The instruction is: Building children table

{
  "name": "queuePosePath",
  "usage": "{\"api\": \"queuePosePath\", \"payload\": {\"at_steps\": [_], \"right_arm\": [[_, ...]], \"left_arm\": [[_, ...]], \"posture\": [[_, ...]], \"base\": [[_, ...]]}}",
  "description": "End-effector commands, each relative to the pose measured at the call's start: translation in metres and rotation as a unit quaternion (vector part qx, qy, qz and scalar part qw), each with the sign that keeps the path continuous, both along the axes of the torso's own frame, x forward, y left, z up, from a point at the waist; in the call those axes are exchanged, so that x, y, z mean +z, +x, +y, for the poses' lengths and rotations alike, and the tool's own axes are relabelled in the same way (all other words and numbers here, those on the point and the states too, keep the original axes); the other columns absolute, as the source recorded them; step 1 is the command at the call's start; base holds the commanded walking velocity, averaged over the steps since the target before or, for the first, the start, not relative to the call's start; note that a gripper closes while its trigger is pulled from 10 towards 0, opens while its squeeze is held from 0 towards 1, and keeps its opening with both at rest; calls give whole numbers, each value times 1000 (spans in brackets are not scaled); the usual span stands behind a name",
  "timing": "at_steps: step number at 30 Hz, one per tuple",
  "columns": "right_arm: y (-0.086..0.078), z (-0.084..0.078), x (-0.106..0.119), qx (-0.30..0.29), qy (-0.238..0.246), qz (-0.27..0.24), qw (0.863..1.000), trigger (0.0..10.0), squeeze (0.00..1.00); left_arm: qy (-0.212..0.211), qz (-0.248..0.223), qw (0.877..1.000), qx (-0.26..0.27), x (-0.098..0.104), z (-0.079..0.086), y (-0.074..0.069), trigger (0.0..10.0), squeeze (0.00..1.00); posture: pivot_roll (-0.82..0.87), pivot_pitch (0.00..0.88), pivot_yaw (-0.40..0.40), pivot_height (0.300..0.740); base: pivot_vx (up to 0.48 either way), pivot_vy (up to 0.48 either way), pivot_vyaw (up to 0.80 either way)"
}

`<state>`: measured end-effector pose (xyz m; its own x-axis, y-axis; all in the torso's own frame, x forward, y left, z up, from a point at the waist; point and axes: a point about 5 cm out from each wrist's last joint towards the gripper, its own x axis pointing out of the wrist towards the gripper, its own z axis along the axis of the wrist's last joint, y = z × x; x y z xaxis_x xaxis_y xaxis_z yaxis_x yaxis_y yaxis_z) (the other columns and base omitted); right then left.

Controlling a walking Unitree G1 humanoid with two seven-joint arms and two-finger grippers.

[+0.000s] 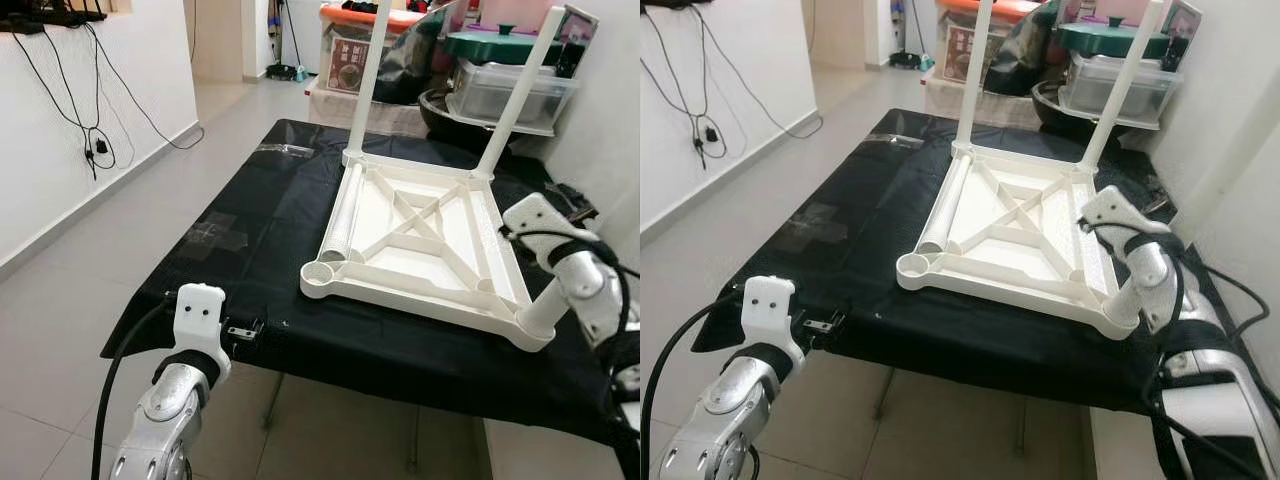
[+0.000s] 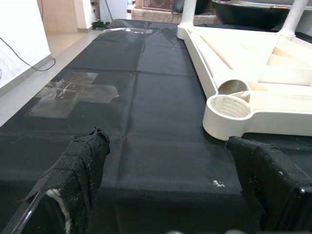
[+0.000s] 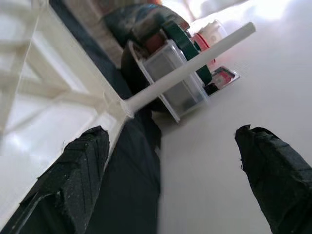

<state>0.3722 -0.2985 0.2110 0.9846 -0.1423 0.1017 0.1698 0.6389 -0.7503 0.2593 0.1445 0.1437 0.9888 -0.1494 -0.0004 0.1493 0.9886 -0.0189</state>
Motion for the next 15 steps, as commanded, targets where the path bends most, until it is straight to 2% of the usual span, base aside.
{"api": "queuePosePath", "payload": {"at_steps": [1,2,3,4,5,6,7,8,9,10,11,12,13,15], "right_arm": [[3,21,-14,38,41,2,998,10000,0],[3,21,-14,38,41,2,998,10000,0],[5,51,-25,81,88,-5,993,10000,0],[5,51,-25,81,88,-5,993,10000,0],[3,94,-38,138,157,-17,978,10000,0],[3,94,-38,138,157,-17,978,10000,0],[-1,114,-43,163,191,-19,968,10000,0],[-3,125,-45,178,211,-21,961,10000,0],[-3,125,-45,178,211,-21,961,10000,0],[-8,140,-49,192,251,-19,949,10000,0],[-8,140,-49,192,251,-19,949,10000,0],[-13,150,-51,202,278,-18,939,10000,0],[-13,150,-51,202,278,-18,939,10000,0],[-23,162,-53,209,330,-16,920,10000,0]], "left_arm": [[4,2,1000,-4,-2,-1,1,10000,0],[4,2,1000,-4,-2,-1,1,10000,0],[5,1,1000,-4,-1,0,1,10000,0],[5,1,1000,-4,-1,0,1,10000,0],[7,-1,1000,-5,1,2,0,10000,0],[7,-1,1000,-5,1,2,0,10000,0],[9,0,1000,-6,0,2,0,10000,0],[10,0,1000,-7,0,2,0,10000,0],[10,0,1000,-7,0,2,0,10000,0],[9,0,1000,-7,0,3,0,10000,0],[9,0,1000,-7,0,3,0,10000,0],[9,-1,1000,-6,1,3,0,10000,0],[9,-1,1000,-6,1,3,0,10000,0],[9,-2,1000,-3,1,6,-1,10000,0]], "posture": [[100,0,-89,740],[100,0,-89,740],[104,0,-85,740],[104,0,-85,740],[105,0,-75,740],[105,0,-75,740],[107,0,-73,740],[107,0,-73,740],[107,0,-73,740],[108,0,-73,740],[108,0,-73,740],[114,0,-74,740],[114,0,-74,740],[108,0,-74,740]], "base": [[0,0,0],[0,0,0],[0,0,0],[0,0,0],[0,0,0],[0,0,0],[0,0,0],[0,0,0],[0,0,0],[0,0,0],[0,0,0],[0,0,0],[0,0,0],[0,0,0]]}}
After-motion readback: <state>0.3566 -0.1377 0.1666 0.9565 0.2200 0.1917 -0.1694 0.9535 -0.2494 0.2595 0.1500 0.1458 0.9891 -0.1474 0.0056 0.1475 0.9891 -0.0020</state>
